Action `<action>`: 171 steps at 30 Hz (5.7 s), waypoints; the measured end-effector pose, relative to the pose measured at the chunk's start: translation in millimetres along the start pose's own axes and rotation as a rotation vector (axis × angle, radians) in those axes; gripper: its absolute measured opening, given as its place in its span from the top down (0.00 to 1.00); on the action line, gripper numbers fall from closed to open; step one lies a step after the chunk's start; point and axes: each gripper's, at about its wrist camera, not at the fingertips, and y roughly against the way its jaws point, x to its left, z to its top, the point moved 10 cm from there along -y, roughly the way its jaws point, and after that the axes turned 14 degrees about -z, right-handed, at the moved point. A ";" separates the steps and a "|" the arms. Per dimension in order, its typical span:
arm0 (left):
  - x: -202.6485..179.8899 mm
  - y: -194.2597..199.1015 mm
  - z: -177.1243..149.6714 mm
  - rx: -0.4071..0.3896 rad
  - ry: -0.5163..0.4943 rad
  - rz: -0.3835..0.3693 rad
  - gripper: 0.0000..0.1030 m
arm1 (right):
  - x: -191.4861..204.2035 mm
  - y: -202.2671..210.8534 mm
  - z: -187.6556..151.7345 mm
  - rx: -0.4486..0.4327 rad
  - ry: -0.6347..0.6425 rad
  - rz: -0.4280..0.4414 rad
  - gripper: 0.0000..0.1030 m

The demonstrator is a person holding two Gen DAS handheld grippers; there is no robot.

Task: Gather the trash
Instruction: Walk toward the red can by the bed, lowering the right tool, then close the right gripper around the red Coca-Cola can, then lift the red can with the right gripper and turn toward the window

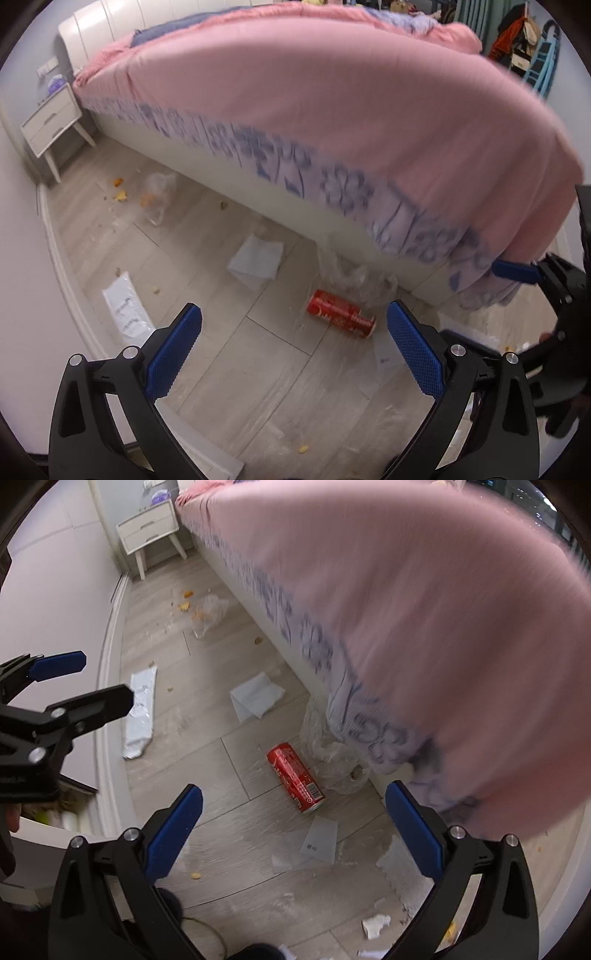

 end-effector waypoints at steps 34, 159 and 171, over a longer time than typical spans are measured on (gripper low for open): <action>67.1 -231.8 -83.6 0.054 -0.095 -0.063 0.06 | 73.7 -268.1 -38.9 0.011 0.278 0.038 0.07; -818.2 250.6 196.4 -0.034 -0.784 -0.515 0.06 | -603.9 505.4 -201.0 0.063 -0.896 -0.592 0.45; -923.2 203.2 298.9 -0.088 -0.764 -0.454 0.06 | -764.2 492.4 -148.7 -0.014 -0.829 -0.581 0.45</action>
